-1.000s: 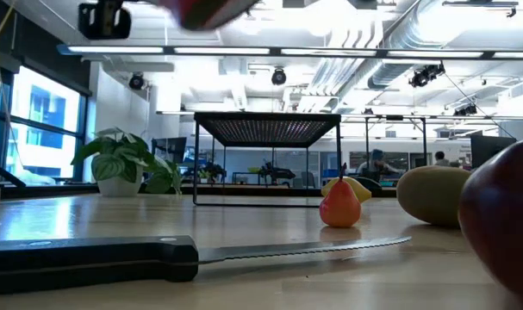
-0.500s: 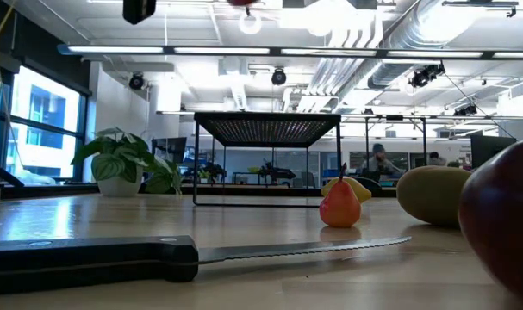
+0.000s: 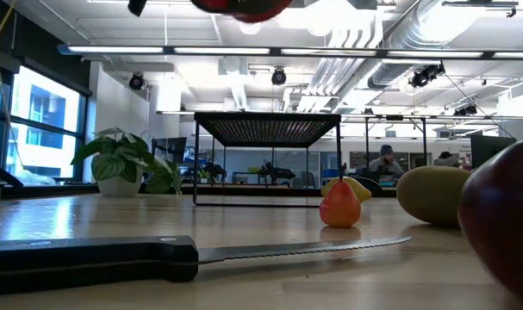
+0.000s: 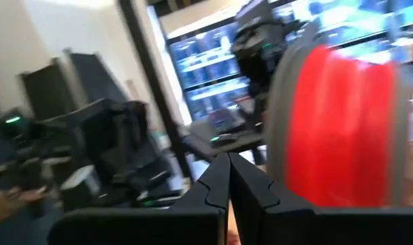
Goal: Pick & Place Fruit
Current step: Put the red strainer bowl on the shelf
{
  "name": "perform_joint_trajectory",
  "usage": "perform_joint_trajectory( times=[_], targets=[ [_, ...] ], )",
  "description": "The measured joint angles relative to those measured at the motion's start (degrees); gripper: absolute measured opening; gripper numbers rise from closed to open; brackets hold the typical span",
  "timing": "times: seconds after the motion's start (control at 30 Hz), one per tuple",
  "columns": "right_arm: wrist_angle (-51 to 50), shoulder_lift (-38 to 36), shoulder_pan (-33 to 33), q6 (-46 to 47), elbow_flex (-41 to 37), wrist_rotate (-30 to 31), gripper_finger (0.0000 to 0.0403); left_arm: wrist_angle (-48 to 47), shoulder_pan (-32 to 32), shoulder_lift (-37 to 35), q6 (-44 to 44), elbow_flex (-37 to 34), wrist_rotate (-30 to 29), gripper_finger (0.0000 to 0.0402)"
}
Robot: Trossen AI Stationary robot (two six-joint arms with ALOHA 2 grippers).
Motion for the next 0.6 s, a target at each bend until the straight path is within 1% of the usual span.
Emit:
perform_joint_trajectory(
  times=[0.1, 0.17, 0.2, 0.3, 0.47, 0.5, 0.6],
  targets=[
    [1.98, 1.17, -0.12, 0.01, 0.0, -3.12, 0.0002, 4.09, 0.0, 0.0, 3.54, 0.0, -0.67, 0.0007],
    [4.27, 2.19, -0.23, 0.02, 0.0, -1.62, 0.0002, 6.24, 0.02, 0.42, 5.38, 0.04, -1.42, 0.0007],
    [4.85, 2.42, -0.23, 0.01, 0.0, 0.72, 0.0002, 6.66, 0.04, 0.55, 5.95, 0.05, -2.12, 0.0007],
    [5.26, 3.2, 1.2, -3.03, 0.0, 9.75, 0.0002, 6.29, 0.15, 0.61, 6.45, 0.04, -4.69, 0.0007],
    [5.85, 4.45, 7.17, -14.79, 0.02, 32.95, 0.0002, 5.71, 1.81, 0.58, 6.17, 0.04, -5.54, 0.0007],
    [6.45, 5.09, 8.31, -16.95, 0.04, 36.75, 0.0002, 5.67, 2.3, 0.57, 6.1, 0.04, -5.57, 0.0007],
    [9.38, 7.51, 11.82, -22.89, 0.05, 45.35, 0.0002, 4.95, 3.8, 0.6, 6.0, 0.04, -5.56, 0.0007]
  ],
)
